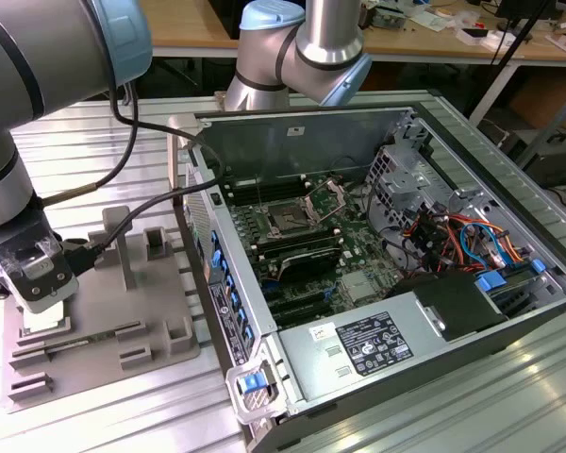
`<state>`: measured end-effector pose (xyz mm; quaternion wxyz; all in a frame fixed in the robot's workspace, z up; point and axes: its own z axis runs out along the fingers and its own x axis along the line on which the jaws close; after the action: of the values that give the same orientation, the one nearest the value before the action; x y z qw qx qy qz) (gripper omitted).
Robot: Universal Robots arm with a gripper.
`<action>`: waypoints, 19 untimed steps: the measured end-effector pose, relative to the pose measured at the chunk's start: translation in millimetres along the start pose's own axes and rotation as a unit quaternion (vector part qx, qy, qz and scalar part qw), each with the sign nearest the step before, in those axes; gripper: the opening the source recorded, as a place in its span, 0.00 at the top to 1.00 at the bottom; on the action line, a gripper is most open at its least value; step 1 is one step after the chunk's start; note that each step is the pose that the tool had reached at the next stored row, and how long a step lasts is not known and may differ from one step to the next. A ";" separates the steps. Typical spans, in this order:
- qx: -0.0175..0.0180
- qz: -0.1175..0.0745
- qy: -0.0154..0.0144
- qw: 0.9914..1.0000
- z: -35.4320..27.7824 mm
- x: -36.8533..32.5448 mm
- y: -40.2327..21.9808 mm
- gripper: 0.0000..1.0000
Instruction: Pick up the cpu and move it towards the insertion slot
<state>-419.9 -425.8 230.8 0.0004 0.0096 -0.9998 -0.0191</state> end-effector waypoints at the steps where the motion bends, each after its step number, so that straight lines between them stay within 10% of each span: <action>1: 0.000 0.000 0.000 1.000 0.5 0.0 0.0 0.89; 19: 0.000 0.000 0.000 1.000 12.6 4.7 -0.5 0.89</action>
<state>-424.7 -425.9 218.2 0.0004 0.0097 -0.9998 -0.0191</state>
